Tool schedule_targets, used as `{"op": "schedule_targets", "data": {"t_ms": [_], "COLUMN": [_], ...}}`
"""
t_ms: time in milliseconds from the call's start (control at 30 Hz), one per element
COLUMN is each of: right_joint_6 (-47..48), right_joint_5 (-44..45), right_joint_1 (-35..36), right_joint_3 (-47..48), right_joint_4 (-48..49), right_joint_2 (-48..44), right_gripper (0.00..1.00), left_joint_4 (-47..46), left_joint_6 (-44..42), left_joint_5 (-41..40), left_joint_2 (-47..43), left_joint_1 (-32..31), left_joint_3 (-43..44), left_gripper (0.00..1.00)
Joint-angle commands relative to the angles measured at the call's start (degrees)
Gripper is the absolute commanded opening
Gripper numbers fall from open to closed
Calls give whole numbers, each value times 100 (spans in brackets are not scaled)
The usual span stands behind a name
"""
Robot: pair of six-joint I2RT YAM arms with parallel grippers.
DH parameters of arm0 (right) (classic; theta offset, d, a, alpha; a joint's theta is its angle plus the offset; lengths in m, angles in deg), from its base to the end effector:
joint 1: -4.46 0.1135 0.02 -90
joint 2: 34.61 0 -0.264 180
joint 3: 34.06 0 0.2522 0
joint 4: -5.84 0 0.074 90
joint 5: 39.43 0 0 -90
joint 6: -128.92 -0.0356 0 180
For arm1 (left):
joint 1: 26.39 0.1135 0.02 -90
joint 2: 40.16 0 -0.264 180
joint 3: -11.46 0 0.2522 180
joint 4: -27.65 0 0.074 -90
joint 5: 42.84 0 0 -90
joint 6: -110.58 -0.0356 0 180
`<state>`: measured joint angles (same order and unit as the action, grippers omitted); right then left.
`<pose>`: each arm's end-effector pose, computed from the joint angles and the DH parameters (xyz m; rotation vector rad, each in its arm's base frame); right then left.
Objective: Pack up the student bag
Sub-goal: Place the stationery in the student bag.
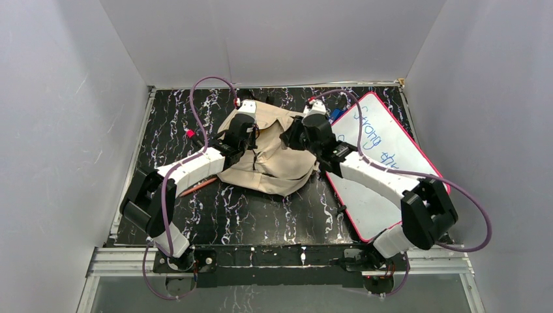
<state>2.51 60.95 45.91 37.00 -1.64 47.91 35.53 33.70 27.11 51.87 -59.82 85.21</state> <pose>0.2560 0.2176 0.2898 0.0409 1.9668 0.7421 0.3116 -0.1910 0.2509 0.1351 1.9971 -0.1666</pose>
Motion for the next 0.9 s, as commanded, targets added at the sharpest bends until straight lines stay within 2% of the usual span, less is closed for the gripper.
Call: {"op": "schedule_targets", "data": {"t_ms": [0,300,367,567,600,767,867], "right_joint_6": [-745,-1095,-1117,-1115,-1109,-1048,-891], "right_joint_5": [-104,-255,-259,-531,-585,-817,-986], "right_joint_1": [-30,-57,-64,-132,-140,-187,-245], "right_joint_3": [653,1189,1269,1608,1655,1543,1454], "right_joint_4": [17,408,453,619,584,569,601], "right_joint_2": [411,1414,1582,2007,2047,1953,1815], "right_gripper": [0,0,6,11,14,41,49], "left_joint_4": [-61,-70,-62,-70,-70,-70,-66], "left_joint_6": [37,-2,-12,-20,-21,-29,-29], "left_joint_5": [-78,-86,-80,-60,-53,-56,-30], "left_joint_2": [-229,-313,-324,-352,-352,-361,-362], "left_joint_1": [87,91,91,91,95,100,108], "left_joint_3": [246,216,226,216,220,216,218], "left_gripper": [0,0,0,0,0,0,0]}}
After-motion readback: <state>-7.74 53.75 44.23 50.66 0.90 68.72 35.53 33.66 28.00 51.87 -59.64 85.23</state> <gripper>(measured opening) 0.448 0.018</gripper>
